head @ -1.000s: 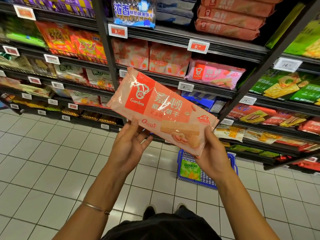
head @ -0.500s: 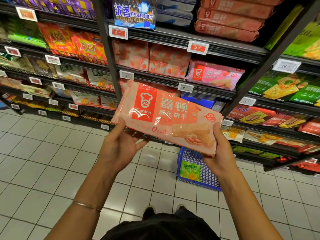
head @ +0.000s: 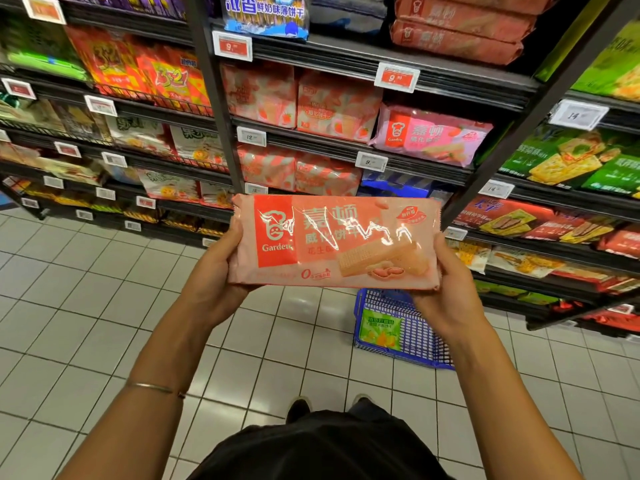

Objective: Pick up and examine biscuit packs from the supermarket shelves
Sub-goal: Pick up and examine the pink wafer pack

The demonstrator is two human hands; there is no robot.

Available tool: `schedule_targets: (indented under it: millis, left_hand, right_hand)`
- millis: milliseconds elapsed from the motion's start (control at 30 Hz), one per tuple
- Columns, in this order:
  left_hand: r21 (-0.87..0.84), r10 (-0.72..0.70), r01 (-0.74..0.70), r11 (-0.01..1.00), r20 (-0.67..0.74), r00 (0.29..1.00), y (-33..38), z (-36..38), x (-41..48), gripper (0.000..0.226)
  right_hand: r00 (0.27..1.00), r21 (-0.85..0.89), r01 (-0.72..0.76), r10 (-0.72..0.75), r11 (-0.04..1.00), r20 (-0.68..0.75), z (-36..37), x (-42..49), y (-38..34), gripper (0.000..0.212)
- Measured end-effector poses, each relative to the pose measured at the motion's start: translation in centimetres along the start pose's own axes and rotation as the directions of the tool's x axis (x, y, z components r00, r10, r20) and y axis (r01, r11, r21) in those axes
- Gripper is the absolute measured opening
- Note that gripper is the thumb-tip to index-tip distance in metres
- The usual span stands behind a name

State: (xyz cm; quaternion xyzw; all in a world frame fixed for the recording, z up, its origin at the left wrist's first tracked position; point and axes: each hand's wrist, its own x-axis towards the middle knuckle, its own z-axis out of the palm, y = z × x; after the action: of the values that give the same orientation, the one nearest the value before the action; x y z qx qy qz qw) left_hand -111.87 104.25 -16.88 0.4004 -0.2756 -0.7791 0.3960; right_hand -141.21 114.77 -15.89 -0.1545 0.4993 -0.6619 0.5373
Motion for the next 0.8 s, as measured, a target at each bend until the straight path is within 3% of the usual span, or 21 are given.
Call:
schedule_targets:
  millis: [100,367,667,800]
  left_hand:
    - [-0.025,-0.017,0.016,1.0,-0.016,1.0,-0.3,-0.1,0.0,0.053]
    - [0.148,0.1,-0.079,0.986,-0.137,0.985,-1.0,-0.3,0.3,0.037]
    - [0.14,0.013,0.014,0.99,-0.189,0.982,-1.0,-1.2,0.7,0.032]
    - [0.027,-0.088,0.098,0.995,-0.247,0.965,-1.6,-1.7,0.7,0.032]
  right_hand:
    - [1.0,-0.01,-0.012,0.012,1.0,-0.013,-0.2,0.1,-0.1,0.04]
    - [0.999,-0.078,-0.024,0.021,0.997,-0.048,-0.5,0.4,-0.1,0.032]
    - [0.997,-0.076,-0.063,0.065,0.995,0.035,-0.7,0.7,-0.6,0.023]
    - [0.991,-0.048,-0.09,0.094,0.995,0.095,-0.5,0.6,-1.1,0.043]
